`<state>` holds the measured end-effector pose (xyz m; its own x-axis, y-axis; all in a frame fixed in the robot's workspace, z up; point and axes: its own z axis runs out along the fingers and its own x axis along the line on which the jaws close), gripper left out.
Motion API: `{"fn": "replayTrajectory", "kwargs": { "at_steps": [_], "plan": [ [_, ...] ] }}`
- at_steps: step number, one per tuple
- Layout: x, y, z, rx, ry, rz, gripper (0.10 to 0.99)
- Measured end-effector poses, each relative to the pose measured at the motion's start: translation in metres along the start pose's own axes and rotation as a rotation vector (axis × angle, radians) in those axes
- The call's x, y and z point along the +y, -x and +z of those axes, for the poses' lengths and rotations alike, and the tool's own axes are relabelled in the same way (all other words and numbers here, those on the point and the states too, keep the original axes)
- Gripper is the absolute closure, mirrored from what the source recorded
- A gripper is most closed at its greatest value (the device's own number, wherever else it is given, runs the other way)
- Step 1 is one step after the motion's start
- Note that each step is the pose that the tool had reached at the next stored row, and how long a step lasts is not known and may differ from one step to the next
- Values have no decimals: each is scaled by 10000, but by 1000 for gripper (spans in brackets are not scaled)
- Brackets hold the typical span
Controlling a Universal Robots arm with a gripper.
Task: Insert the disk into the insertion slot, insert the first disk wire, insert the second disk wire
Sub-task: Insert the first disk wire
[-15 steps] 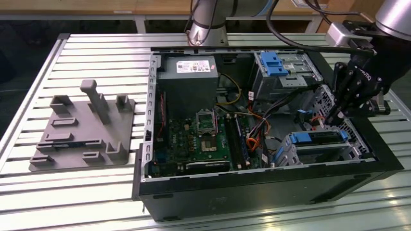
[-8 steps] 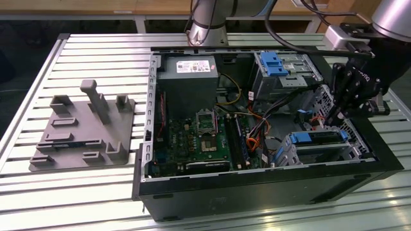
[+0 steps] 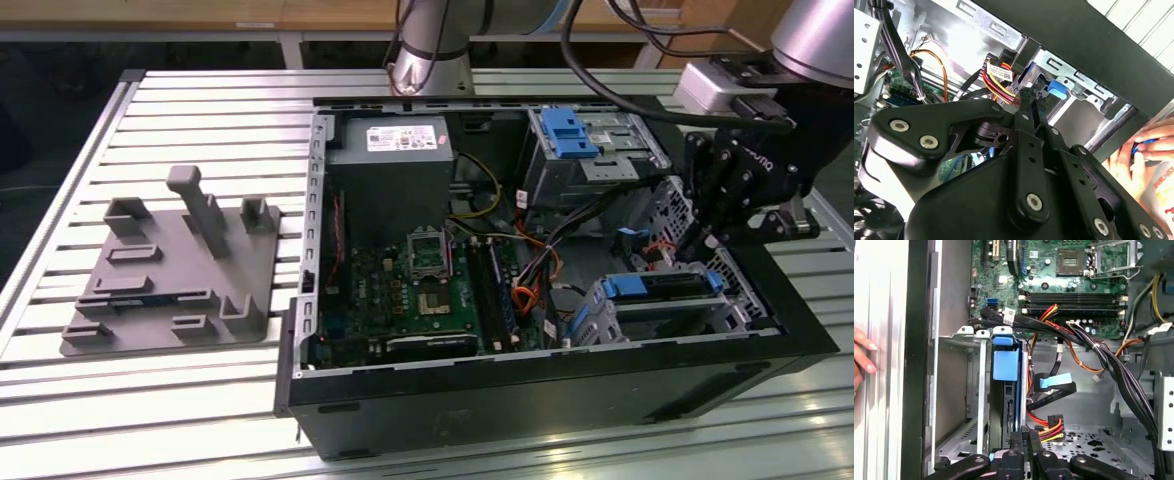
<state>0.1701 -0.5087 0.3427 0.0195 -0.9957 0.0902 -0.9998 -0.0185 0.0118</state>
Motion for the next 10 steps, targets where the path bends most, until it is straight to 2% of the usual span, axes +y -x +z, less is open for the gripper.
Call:
{"fn": "replayTrajectory", "kwargs": {
  "at_steps": [6,10],
  "plan": [
    [5,0,0,1,-6,-61,918],
    [77,-26,4,-6,-55,-58,918]
  ]
}}
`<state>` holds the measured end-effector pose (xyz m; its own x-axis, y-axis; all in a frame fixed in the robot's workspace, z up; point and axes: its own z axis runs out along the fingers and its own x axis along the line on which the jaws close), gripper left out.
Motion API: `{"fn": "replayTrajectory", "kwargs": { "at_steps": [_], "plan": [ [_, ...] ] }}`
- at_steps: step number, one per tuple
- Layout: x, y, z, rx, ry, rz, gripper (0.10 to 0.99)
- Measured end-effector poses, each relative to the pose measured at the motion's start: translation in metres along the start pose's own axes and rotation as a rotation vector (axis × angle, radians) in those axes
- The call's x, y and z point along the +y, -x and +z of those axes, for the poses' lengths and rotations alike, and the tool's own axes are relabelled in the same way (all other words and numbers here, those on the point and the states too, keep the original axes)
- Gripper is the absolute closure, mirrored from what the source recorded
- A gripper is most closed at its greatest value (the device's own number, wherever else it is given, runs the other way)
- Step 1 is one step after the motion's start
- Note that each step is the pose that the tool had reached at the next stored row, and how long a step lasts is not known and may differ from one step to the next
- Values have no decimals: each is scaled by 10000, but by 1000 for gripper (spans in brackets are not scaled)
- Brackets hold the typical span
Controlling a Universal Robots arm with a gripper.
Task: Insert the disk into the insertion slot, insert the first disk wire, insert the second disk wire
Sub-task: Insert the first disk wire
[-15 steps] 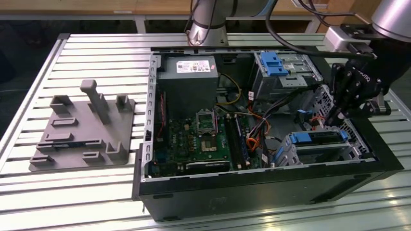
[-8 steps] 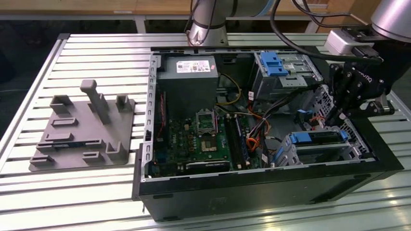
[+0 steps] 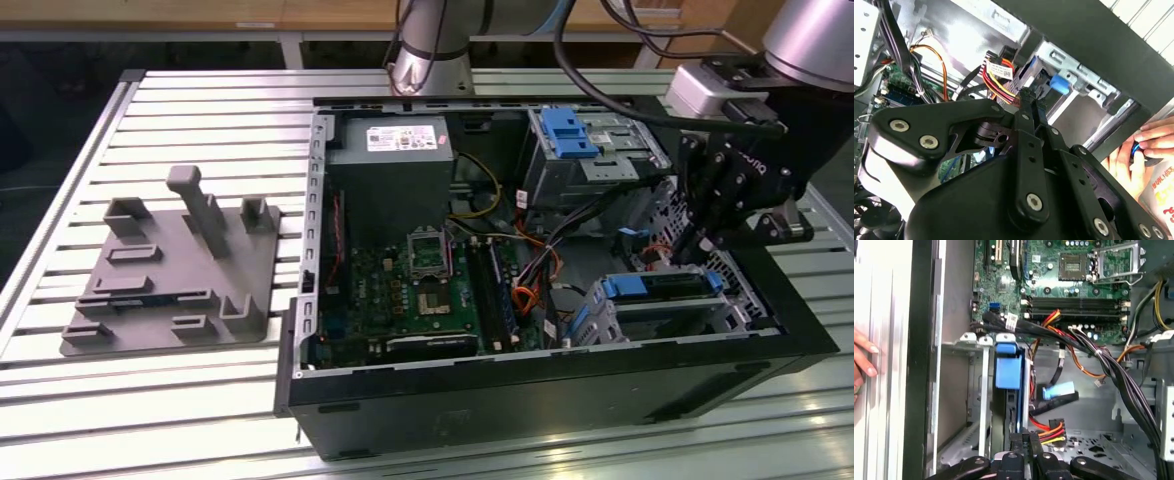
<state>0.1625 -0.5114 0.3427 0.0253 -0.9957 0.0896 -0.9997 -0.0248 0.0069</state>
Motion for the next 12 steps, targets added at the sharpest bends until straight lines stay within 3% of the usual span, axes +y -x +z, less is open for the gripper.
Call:
{"fn": "replayTrajectory", "kwargs": {
  "at_steps": [4,12],
  "plan": [
    [7,-53,6,-8,-4,0,918],
    [-1,-56,8,-16,-4,2,918]
  ]
}}
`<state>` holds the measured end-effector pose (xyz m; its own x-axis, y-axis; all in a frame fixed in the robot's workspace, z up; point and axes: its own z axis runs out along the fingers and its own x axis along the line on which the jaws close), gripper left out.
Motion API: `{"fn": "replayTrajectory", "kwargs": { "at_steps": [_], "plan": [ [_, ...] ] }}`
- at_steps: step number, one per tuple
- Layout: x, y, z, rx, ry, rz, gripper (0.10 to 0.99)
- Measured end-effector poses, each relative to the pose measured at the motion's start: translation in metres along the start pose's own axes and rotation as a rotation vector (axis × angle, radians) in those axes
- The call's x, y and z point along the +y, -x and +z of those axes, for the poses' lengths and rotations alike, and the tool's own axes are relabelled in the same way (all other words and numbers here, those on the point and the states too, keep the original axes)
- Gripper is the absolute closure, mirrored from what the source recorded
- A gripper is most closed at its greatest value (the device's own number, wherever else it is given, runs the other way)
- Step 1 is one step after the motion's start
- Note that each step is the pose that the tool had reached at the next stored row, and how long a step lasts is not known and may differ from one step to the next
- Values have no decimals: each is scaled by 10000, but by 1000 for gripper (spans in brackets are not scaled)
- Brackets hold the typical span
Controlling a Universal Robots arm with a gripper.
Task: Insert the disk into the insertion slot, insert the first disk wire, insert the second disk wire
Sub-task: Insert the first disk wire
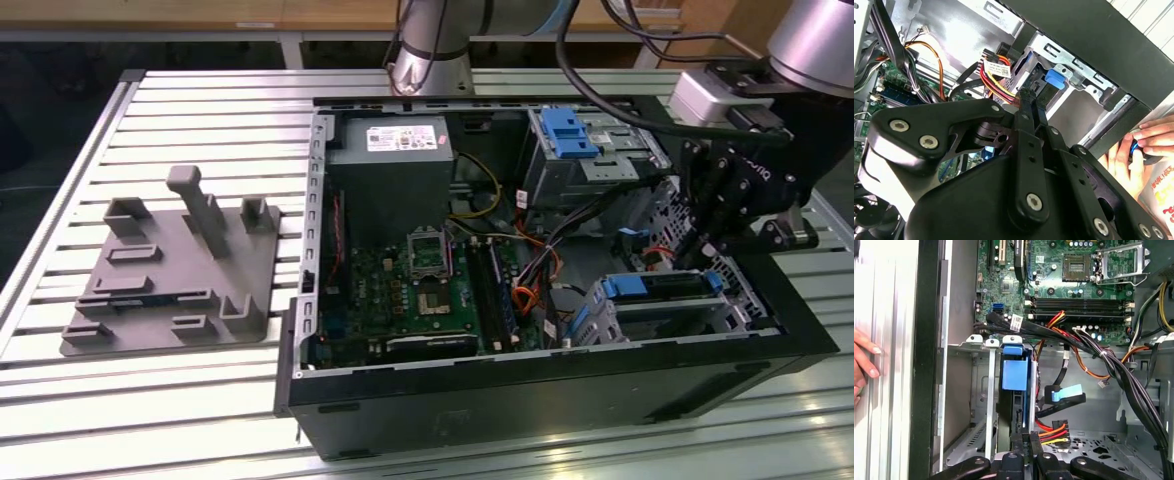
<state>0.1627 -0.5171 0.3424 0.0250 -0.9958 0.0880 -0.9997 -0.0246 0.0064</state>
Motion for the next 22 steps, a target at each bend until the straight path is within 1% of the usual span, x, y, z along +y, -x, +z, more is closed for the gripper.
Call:
{"fn": "replayTrajectory", "kwargs": {
  "at_steps": [4,22],
  "plan": [
    [-25,1,4,0,4,39,918],
    [-23,-15,30,0,15,151,918]
  ]
}}
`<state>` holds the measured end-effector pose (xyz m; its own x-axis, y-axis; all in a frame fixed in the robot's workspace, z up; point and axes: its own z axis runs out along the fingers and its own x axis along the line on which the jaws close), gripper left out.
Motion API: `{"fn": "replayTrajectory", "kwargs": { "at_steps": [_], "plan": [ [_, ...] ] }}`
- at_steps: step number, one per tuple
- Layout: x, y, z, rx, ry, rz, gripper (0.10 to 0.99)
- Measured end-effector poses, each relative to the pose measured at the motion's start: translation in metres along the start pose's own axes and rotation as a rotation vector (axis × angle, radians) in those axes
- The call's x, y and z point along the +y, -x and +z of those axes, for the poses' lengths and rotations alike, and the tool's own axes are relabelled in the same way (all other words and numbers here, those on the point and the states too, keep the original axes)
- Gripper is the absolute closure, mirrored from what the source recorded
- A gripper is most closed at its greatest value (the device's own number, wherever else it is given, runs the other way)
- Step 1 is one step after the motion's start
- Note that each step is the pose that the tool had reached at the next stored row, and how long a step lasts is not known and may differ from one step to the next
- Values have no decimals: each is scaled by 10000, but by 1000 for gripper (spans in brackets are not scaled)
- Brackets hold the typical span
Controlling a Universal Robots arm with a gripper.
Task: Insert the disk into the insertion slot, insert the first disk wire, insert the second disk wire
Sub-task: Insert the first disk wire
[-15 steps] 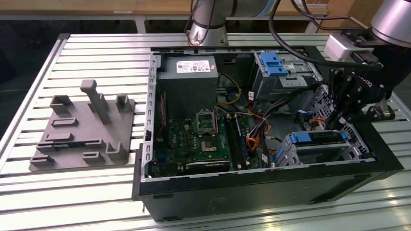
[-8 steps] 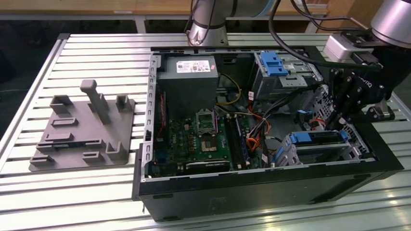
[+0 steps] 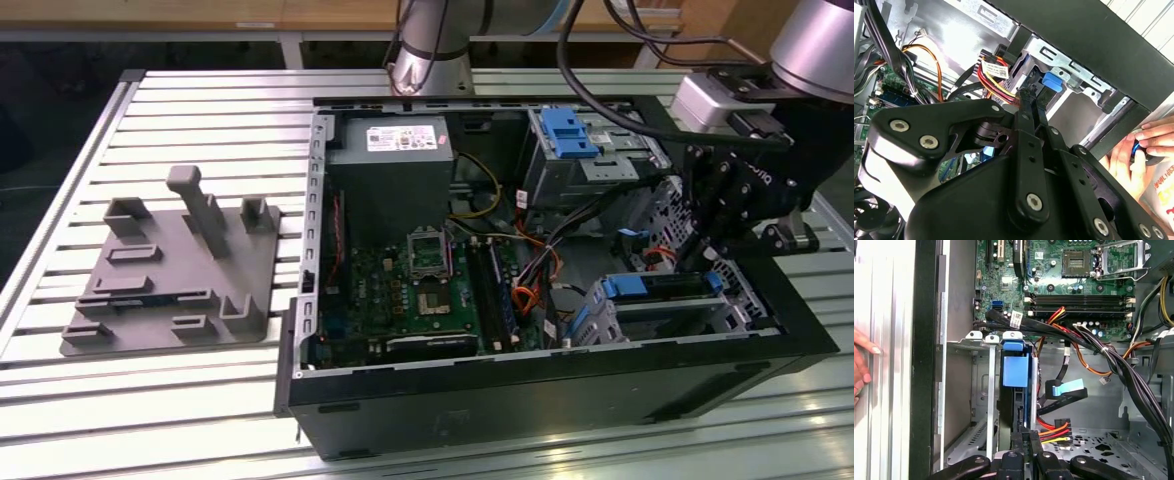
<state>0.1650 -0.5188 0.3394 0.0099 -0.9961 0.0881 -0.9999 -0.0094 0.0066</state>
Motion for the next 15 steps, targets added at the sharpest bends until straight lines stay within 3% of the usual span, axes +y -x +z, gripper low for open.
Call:
{"fn": "replayTrajectory", "kwargs": {
  "at_steps": [15],
  "plan": [
    [-8,-27,13,0,19,103,918]
  ]
}}
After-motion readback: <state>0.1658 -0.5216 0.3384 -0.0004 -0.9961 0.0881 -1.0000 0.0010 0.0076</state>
